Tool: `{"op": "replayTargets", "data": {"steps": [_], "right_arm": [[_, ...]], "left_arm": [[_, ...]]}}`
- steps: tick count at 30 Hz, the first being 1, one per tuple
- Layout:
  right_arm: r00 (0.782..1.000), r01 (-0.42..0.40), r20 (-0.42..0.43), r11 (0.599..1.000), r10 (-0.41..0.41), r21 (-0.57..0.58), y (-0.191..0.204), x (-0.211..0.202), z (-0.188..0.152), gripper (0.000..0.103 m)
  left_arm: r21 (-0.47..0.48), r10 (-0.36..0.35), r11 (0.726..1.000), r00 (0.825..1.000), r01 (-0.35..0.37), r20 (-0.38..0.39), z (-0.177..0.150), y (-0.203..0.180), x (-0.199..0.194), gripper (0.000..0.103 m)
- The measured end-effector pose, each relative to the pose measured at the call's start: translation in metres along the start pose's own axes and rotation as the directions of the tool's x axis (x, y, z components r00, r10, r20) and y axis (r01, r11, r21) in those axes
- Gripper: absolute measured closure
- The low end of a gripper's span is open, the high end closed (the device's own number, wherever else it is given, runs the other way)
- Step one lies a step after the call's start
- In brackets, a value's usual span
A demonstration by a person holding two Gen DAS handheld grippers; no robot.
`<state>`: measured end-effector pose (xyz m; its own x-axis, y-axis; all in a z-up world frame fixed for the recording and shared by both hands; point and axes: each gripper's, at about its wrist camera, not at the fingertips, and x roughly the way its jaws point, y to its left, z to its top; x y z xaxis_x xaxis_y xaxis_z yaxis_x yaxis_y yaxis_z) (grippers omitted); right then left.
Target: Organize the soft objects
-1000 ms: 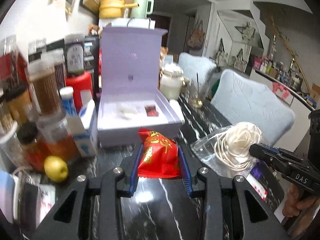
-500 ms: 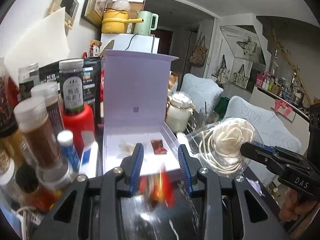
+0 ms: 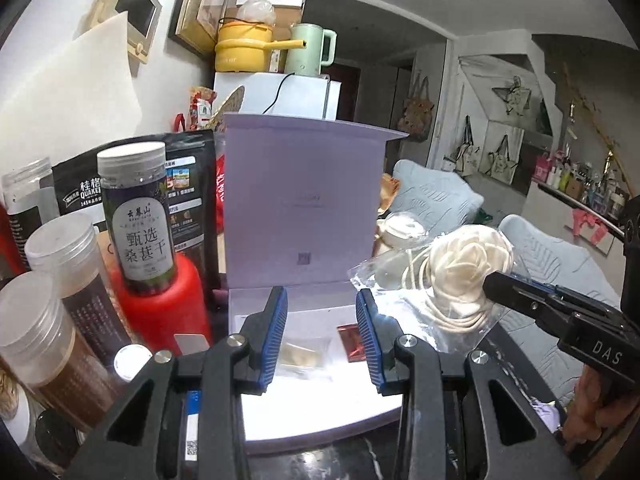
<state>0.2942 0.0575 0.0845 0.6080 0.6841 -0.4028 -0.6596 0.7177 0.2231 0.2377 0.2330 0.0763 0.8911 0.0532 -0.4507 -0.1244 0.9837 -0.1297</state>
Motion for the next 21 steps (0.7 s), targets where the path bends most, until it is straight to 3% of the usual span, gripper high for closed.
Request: {"op": "replayTargets", "data": {"steps": [8, 21], "right_arm": [[0.999, 0.014, -0.046, 1.000, -0.013, 0.010, -0.008, 0.011, -0.011, 0.088], [0.995, 0.063, -0.074, 0.998, -0.061, 0.023, -0.005, -0.043, -0.048, 0.088]], "left_arm": [[0.026, 0.018, 1.000, 0.999, -0.017, -0.033, -0.010, -0.003, 0.000, 0.068], [0.070, 0.032, 0.997, 0.993, -0.024, -0.110, -0.044, -0.029, -0.033, 0.068]]}}
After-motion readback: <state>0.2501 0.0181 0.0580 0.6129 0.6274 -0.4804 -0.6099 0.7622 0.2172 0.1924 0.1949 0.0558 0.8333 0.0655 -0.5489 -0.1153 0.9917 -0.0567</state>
